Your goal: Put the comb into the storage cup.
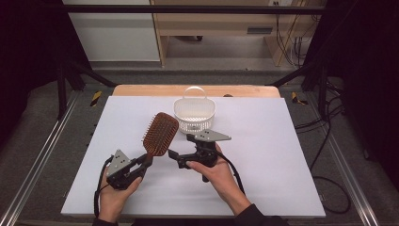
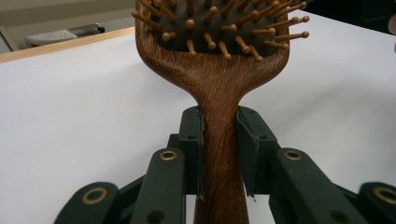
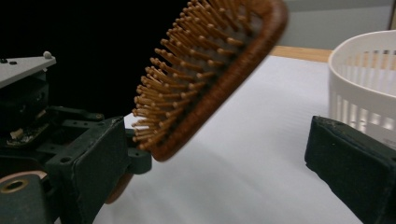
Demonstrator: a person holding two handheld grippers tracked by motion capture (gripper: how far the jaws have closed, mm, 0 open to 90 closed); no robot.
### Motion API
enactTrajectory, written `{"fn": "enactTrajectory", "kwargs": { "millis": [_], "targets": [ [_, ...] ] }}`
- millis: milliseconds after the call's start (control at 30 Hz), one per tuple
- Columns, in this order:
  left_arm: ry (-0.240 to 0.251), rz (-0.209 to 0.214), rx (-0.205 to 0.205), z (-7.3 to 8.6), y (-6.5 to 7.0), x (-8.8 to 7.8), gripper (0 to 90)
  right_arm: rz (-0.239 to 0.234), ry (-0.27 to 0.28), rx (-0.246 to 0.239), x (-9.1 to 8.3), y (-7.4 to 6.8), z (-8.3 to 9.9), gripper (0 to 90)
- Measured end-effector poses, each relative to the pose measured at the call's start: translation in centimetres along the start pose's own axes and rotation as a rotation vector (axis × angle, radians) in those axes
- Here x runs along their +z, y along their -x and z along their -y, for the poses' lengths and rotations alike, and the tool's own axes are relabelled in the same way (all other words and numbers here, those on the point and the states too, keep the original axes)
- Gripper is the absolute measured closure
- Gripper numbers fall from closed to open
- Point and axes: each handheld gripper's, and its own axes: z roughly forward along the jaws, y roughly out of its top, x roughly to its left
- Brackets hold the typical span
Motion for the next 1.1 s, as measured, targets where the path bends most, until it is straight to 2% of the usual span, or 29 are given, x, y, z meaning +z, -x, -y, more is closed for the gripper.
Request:
{"fn": "enactTrajectory", "kwargs": {
  "millis": [200,500,833,1100],
  "targets": [
    [0.016,-0.002,0.002,-0.1,0.1,-0.2,72.5,-0.028,0.007,0.022,1.3,-0.4,-1.2,6.6],
    [0.039,-0.01,-0.004,-0.2,0.0,-0.4,72.5,-0.038,0.021,0.054,2.3,-0.3,-2.5,7.6],
    [0.054,-0.016,0.015,-0.3,0.4,-0.5,72.5,-0.053,0.039,0.075,3.2,-0.2,-3.7,11.8],
    [0.067,-0.016,0.02,-0.4,0.6,-0.6,72.4,-0.082,0.064,0.137,3.4,0.3,-4.5,16.7]
  ]
}}
